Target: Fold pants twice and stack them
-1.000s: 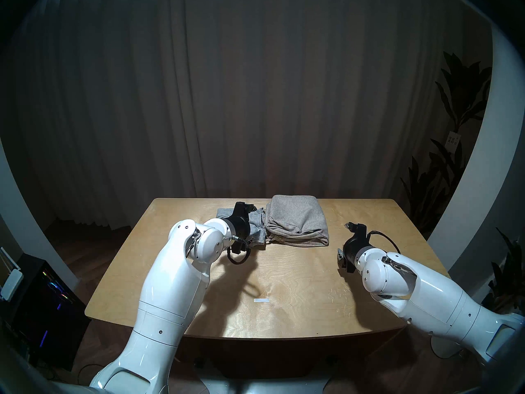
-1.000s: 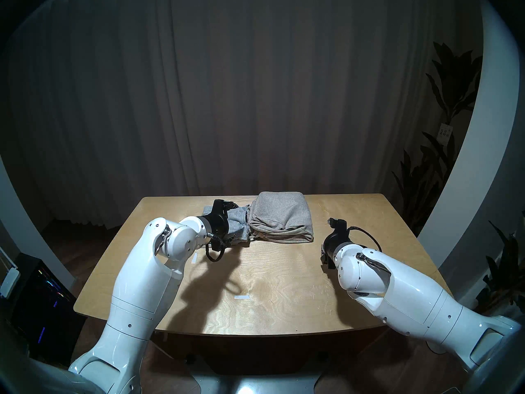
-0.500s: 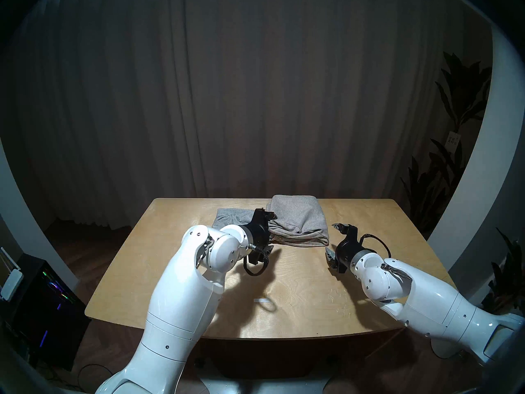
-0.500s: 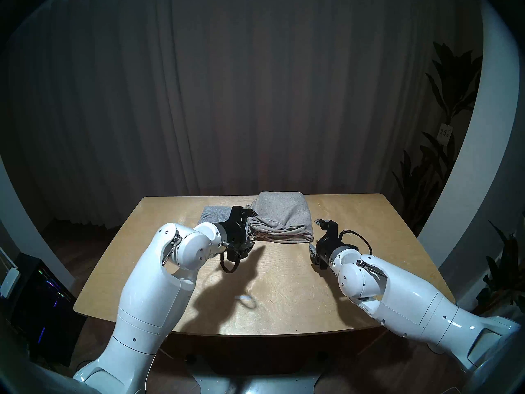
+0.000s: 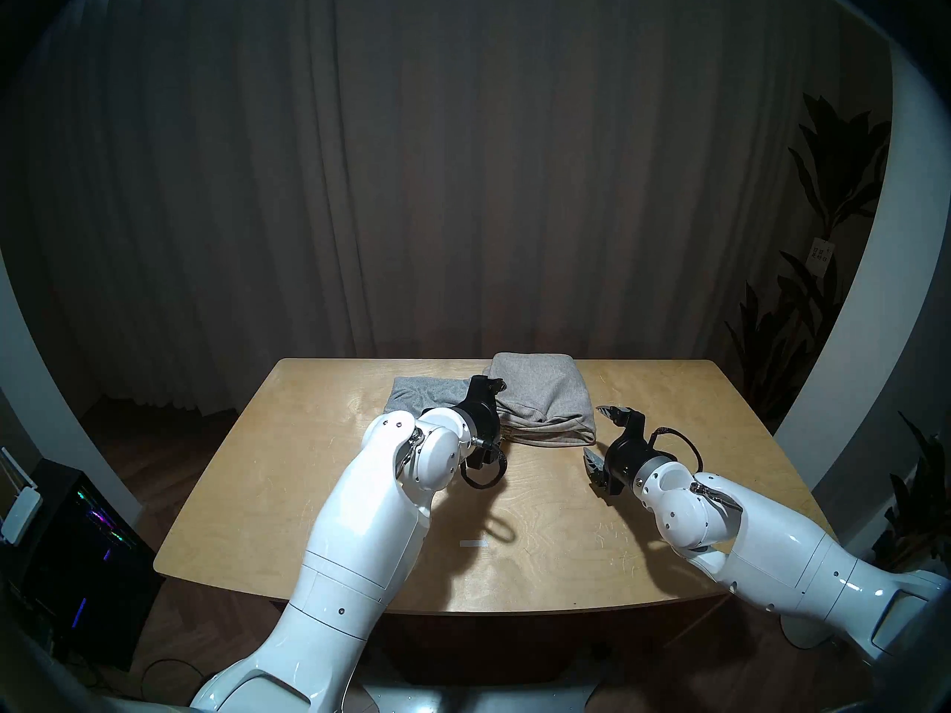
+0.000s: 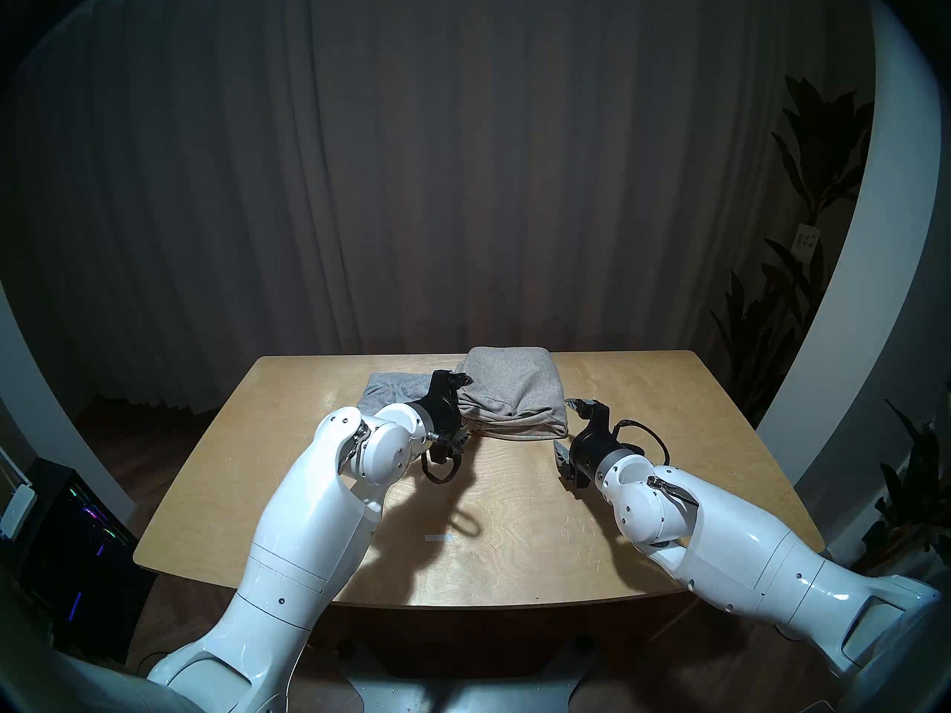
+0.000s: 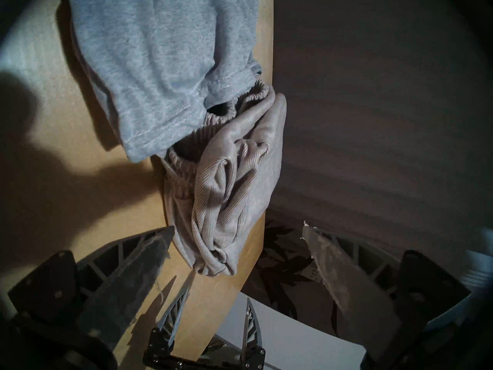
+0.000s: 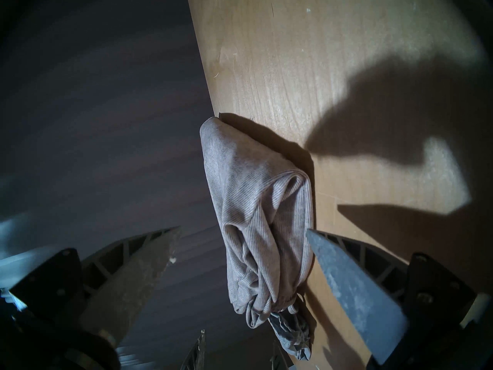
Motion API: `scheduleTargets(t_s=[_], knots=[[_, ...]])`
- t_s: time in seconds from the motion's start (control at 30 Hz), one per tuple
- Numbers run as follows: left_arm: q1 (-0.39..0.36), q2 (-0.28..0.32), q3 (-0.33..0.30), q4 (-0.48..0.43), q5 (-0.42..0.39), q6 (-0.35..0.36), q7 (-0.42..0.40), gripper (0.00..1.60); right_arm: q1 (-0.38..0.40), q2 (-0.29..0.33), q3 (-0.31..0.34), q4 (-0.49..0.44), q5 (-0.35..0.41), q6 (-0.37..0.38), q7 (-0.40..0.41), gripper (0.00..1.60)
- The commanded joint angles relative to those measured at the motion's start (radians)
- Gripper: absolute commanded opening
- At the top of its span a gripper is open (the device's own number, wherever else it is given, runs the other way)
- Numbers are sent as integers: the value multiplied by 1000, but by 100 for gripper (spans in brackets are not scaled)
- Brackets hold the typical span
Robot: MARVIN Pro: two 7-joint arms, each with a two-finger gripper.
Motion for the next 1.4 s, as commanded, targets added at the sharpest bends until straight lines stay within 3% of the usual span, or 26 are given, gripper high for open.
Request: scheduleTargets(t_s=[0.0,0.3,0.47,0.9,1.37], knots=[[-18,-39,1,-22,-5,-31,4,160,7,-13,14,-6,4,-8,21,160],[1,-29,34,0,39,-61,18,160,21,-36,17,-8,22,-76,-11,160],[-5,-26,38,25,49,-57,-15,160,28,-36,6,-7,22,-76,-26,160],[-66,-38,41,134,74,-59,-59,160,71,-61,-24,33,-34,-121,-61,160],[-121,-54,39,238,98,-59,-99,160,129,-114,-53,119,-74,-110,-89,160]])
